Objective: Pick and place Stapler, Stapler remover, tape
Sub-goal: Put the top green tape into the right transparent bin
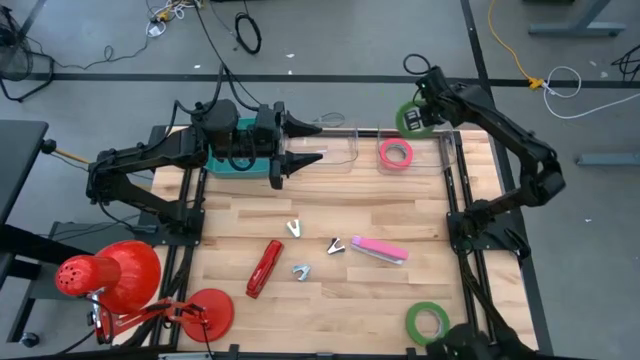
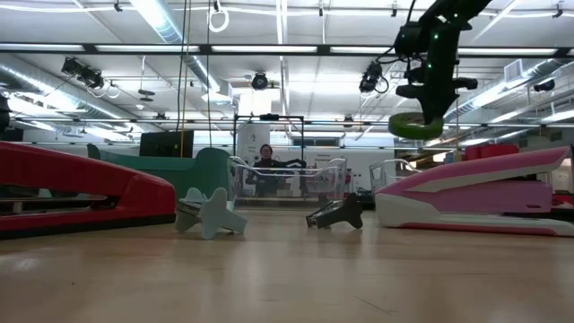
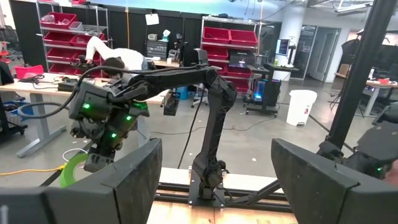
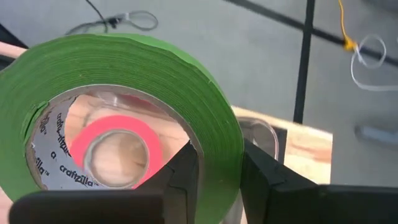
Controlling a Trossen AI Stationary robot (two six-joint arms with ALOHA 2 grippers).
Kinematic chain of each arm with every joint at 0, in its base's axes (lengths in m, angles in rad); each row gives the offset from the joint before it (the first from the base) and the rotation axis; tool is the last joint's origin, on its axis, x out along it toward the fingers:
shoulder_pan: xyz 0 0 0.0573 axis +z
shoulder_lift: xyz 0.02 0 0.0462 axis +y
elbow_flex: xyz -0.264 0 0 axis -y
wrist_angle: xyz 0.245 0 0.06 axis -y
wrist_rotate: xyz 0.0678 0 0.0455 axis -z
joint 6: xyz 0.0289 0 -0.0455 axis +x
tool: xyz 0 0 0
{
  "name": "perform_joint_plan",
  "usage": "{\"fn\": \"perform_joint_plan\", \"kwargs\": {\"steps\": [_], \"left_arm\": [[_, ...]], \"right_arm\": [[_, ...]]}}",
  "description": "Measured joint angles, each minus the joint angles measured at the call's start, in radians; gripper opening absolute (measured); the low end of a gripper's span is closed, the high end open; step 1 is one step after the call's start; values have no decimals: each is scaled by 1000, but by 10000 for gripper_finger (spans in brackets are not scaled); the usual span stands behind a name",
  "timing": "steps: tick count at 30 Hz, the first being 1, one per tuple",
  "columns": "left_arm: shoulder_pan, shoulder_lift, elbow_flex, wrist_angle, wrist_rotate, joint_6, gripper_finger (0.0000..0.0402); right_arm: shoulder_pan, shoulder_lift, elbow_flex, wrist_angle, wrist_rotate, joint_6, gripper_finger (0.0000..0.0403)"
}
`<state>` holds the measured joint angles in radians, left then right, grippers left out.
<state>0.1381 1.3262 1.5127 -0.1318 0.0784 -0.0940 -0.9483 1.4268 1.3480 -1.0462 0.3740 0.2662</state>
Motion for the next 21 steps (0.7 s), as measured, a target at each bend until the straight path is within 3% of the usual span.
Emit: {"fn": "perform_joint_plan", "kwargs": {"steps": [21], "left_arm": [[0, 0, 0, -1, 0, 0, 304]], "right_arm": [[-47, 83, 0, -95, 10, 47, 85]]}}
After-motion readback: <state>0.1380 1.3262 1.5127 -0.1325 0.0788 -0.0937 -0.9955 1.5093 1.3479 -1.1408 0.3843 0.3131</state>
